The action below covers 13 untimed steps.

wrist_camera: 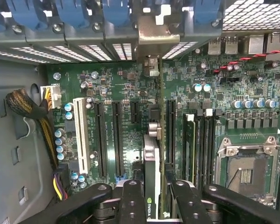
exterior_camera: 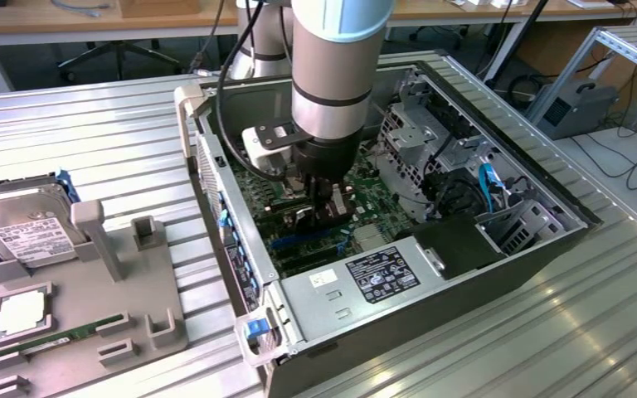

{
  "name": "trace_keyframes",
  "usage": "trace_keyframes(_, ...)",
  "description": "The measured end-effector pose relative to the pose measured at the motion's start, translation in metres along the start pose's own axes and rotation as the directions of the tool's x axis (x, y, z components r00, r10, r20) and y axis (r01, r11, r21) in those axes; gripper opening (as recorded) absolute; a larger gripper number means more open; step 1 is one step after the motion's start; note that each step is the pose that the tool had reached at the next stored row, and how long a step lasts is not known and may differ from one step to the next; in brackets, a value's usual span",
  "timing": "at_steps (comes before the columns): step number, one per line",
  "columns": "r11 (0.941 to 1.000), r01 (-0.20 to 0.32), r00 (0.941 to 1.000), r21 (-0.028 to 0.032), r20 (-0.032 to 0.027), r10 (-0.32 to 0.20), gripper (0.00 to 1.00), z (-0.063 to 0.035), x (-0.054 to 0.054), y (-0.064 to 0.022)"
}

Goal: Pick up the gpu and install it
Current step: 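Insert the gpu into the slot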

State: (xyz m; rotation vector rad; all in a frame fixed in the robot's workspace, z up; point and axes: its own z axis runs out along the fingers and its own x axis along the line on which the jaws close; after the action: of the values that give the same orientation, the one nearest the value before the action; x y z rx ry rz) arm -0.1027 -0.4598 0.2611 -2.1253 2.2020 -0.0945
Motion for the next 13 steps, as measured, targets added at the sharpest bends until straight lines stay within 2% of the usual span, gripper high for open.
trace_keyframes(4, 1.0, -0.001, 1.0, 0.0001, -0.0002, 0.001, 0.27, -0.0004, 0.0, -0.0001)
trace_keyframes(5, 1.0, -0.004, 1.0, 0.0002, -0.0006, 0.004, 0.27, -0.0056, -0.0001, -0.0006)
trace_keyframes(6, 0.9994, -0.036, 0.9994, 0.0006, -0.0037, 0.036, 0.27, -0.0082, 0.0002, -0.0007)
trace_keyframes(7, 0.9993, -0.038, 0.9993, 0.0006, -0.0042, 0.038, 0.27, -0.0072, 0.0024, 0.0027)
trace_keyframes(10, 0.9993, -0.038, 0.9993, 0.0006, -0.0041, 0.038, 0.27, -0.0072, 0.0024, 0.0027)
trace_keyframes(11, 1.0, -0.004, 1.0, 0.0, -0.0007, 0.004, 0.27, -0.0074, 0.0024, 0.0022)
trace_keyframes(12, 0.9998, -0.009, 1.0, -0.0158, -0.0004, 0.009, 0.27, -0.0092, 0.0021, -0.0042)
trace_keyframes(13, 0.9996, -0.01, 1.0, -0.026, -0.0002, 0.01, 0.27, -0.0094, 0.002, -0.0061)
